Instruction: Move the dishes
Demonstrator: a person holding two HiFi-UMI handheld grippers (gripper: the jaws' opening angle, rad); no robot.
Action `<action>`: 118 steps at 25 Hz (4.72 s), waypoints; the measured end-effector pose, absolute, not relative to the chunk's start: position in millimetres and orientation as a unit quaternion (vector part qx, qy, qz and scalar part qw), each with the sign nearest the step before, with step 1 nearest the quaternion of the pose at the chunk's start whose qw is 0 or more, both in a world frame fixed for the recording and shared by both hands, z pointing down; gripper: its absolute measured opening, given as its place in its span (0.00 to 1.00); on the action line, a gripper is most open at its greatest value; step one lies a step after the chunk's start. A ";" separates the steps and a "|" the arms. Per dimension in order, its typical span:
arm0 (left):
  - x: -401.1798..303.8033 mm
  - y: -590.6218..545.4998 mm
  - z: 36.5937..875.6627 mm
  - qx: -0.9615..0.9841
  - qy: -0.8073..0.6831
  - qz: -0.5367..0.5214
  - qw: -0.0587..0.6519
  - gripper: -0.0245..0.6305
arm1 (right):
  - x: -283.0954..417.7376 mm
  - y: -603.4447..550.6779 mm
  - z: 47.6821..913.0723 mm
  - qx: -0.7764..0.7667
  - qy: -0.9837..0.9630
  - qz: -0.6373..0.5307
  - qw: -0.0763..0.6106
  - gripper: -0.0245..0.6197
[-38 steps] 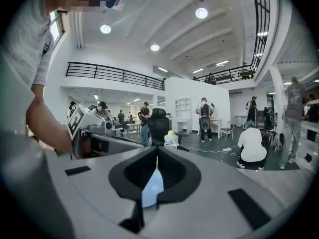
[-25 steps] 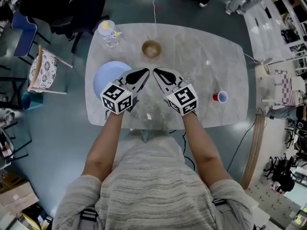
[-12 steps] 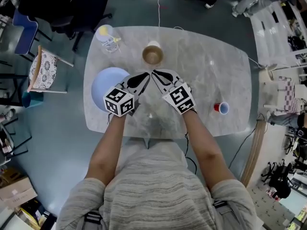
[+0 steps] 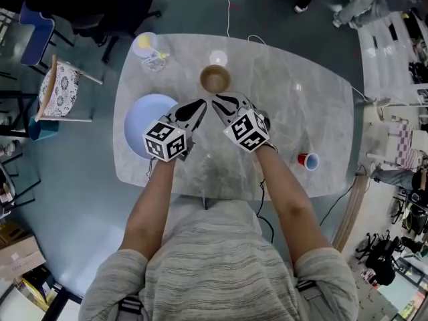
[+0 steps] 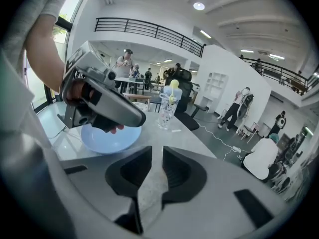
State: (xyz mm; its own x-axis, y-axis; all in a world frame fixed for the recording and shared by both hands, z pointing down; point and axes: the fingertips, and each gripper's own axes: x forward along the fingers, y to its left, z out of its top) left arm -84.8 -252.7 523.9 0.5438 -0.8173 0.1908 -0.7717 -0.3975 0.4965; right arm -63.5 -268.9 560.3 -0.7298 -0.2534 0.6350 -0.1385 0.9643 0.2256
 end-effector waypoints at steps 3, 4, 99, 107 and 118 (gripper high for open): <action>-85.0 -256.8 529.3 0.831 -0.480 -0.042 0.278 0.07 | -63.5 -276.8 575.6 0.086 -0.916 -0.102 0.380 0.18; -84.8 -258.0 530.9 0.830 -0.480 -0.042 0.280 0.08 | -63.9 -278.8 580.8 0.079 -0.911 -0.110 0.389 0.19; -115.3 -131.0 540.9 0.832 -0.464 -0.012 0.302 0.07 | -72.7 -113.2 670.3 0.005 -0.811 -0.192 0.553 0.07; -110.2 -117.4 536.8 0.842 -0.450 -0.006 0.298 0.08 | -67.0 -91.2 673.1 0.013 -0.812 -0.183 0.554 0.07; -105.0 -106.1 530.5 0.848 -0.439 -0.003 0.295 0.07 | -66.9 -78.8 672.4 0.020 -0.826 -0.150 0.543 0.08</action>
State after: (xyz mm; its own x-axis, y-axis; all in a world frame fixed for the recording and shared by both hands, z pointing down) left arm -105.0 -106.1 530.5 0.6138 -0.7475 0.2540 -0.7438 -0.4399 0.5032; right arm -66.9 -78.8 672.4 -0.4097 -0.1969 0.8907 0.1294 0.9540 0.2704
